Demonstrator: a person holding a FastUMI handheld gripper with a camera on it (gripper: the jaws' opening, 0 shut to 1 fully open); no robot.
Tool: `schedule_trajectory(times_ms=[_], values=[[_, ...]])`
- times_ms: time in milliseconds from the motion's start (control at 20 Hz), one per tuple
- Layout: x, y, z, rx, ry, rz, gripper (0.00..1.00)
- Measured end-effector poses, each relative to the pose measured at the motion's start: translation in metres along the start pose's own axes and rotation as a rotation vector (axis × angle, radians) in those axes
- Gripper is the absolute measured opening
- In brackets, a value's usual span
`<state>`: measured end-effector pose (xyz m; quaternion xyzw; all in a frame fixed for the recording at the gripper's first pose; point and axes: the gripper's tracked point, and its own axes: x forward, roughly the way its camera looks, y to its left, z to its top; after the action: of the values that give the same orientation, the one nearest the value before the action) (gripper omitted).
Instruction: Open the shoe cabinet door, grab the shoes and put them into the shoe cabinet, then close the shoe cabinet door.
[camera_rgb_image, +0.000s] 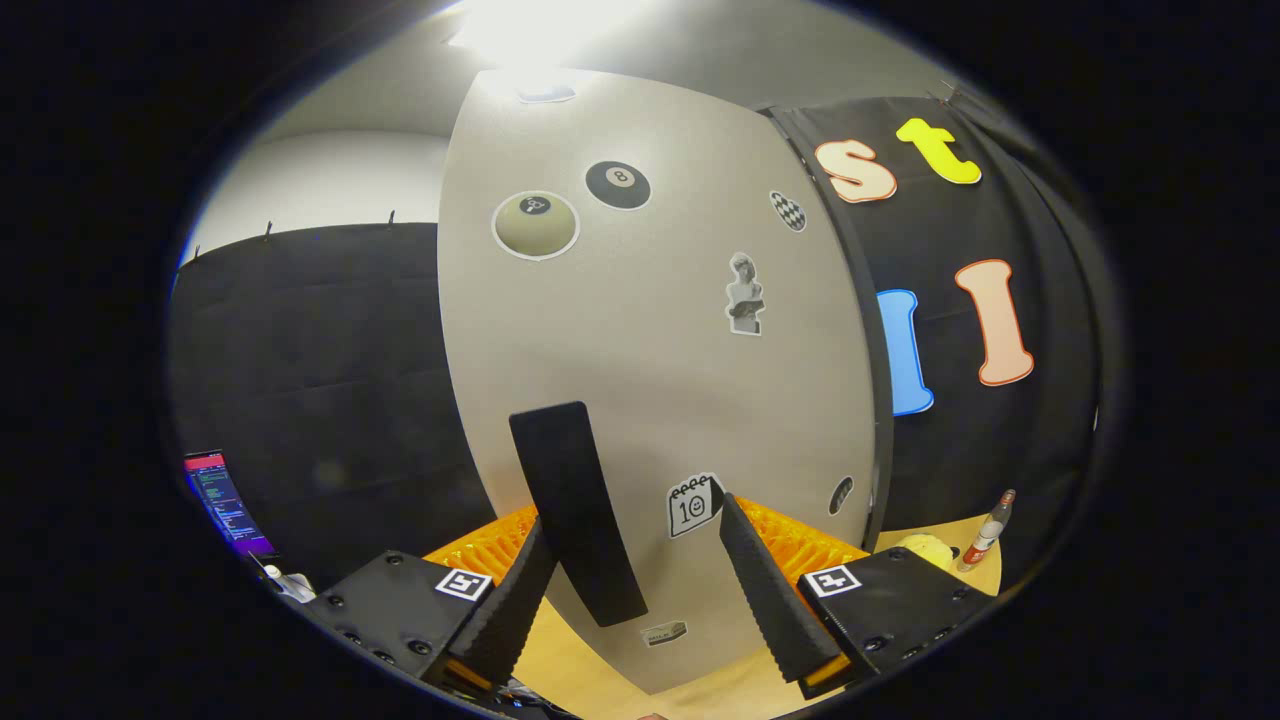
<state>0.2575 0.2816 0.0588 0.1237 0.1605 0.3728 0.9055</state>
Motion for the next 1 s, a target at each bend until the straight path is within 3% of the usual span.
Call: schedule_trajectory(times_ms=[650, 1000], values=[[0.144, 0.043, -0.001, -0.023, -0.028, -0.032, 1.0], [0.159, 0.049, 0.003, -0.063, -0.056, -0.135, 1.0]])
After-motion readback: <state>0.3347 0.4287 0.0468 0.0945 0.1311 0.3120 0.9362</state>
